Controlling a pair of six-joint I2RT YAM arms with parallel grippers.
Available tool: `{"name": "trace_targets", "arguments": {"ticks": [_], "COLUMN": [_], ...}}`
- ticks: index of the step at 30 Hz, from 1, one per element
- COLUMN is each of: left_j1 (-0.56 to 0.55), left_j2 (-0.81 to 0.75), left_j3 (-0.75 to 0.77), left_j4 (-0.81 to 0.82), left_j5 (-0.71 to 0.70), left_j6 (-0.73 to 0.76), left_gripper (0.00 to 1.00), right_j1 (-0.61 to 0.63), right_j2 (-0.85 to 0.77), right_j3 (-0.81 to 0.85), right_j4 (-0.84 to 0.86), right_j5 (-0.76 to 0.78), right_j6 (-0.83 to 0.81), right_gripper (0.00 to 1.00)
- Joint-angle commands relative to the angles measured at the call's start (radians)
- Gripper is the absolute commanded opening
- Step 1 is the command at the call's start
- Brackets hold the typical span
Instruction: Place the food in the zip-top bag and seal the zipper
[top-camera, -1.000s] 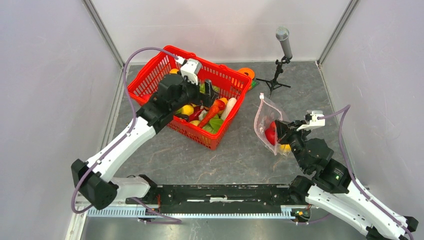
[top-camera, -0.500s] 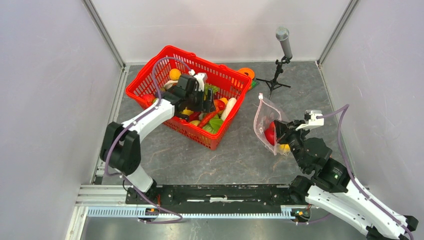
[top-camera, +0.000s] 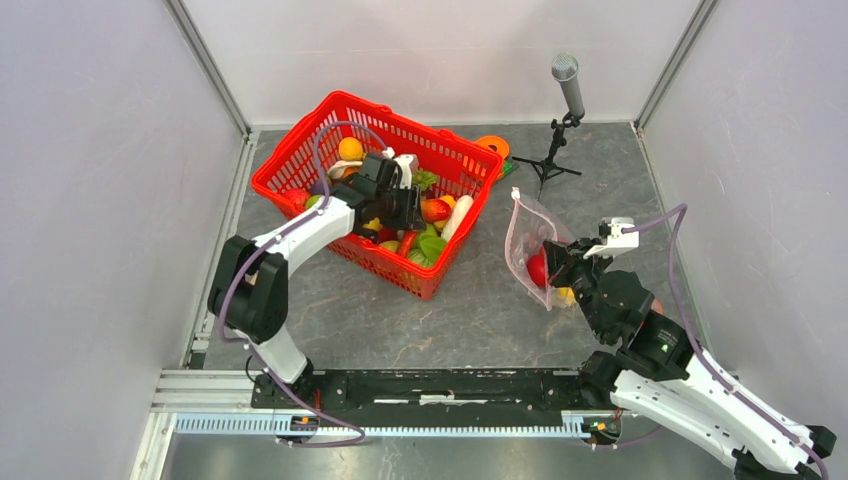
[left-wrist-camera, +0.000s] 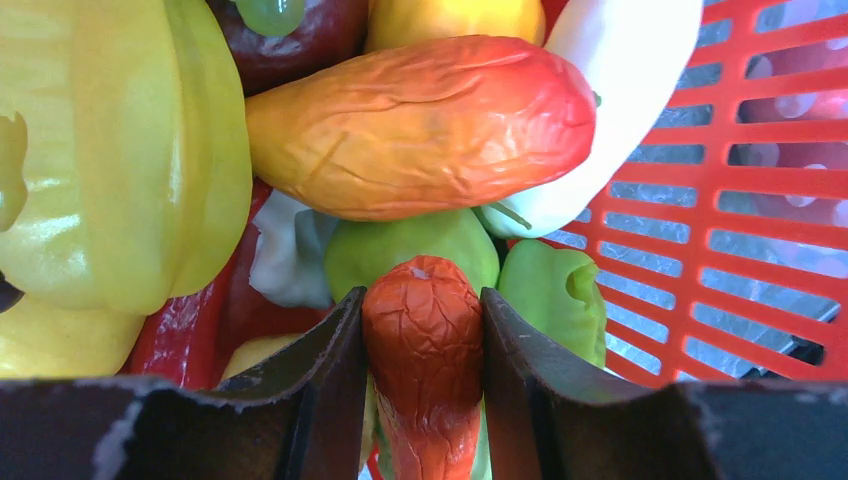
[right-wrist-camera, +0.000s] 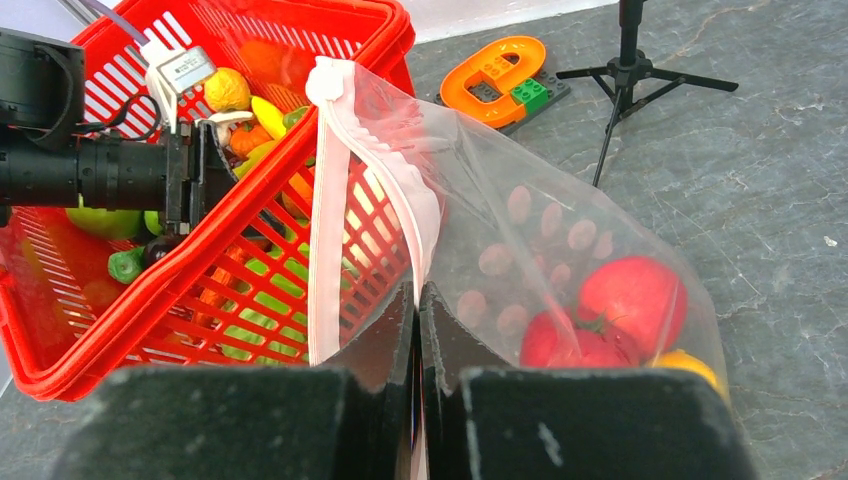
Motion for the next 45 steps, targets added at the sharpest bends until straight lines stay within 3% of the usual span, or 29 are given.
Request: {"name": "trace_targets", "arguments": {"ticks": [1, 5, 12, 19, 26, 35, 45], "left_j1": [-0.003, -0.004, -0.003, -0.004, -0.024, -0.151, -0.372], "left_j2": [-0.084, -0.119, -0.207, -0.410, -0.553, -0.671, -0.565], "left_j3": [0.002, -0.011, -0.025, -0.187, -0.258, -0.365, -0.391], "left_j4": [0.039, 0.053, 0.092, 0.433, 0.613, 0.966, 1.281], "left_j5": [0.026, 0.023, 0.018, 0.020, 0.038, 0.000, -0.040], "left_j6": [-0.014, -0.024, -0.055, -0.233, -0.304, -0.313, -0.160], "left_gripper": [0.30, 0.22, 0.22, 0.23, 0.23, 0.25, 0.28], "right_j1": [0.003, 0.003, 0.003, 0.004, 0.004, 0.003, 0.003], "right_j2": [0.005, 0.002, -0.007, -0.006, -0.008, -0.003, -0.026], "right_j3": [0.010, 0.005, -0.001, -0.005, -0.003, -0.005, -0.003], "right_j4": [0.030, 0.031, 0.031, 0.035, 0.037, 0.059, 0.072], "right_j5": [-0.001, -0.001, 0.002, -0.001, -0.002, -0.025, -0.068], "right_j6": [-0.002, -0.001, 0.001, 0.002, -0.001, 0.005, 0.024], "right_gripper": [0.06, 0.06, 0.06, 0.06, 0.06, 0.06, 0.06]}}
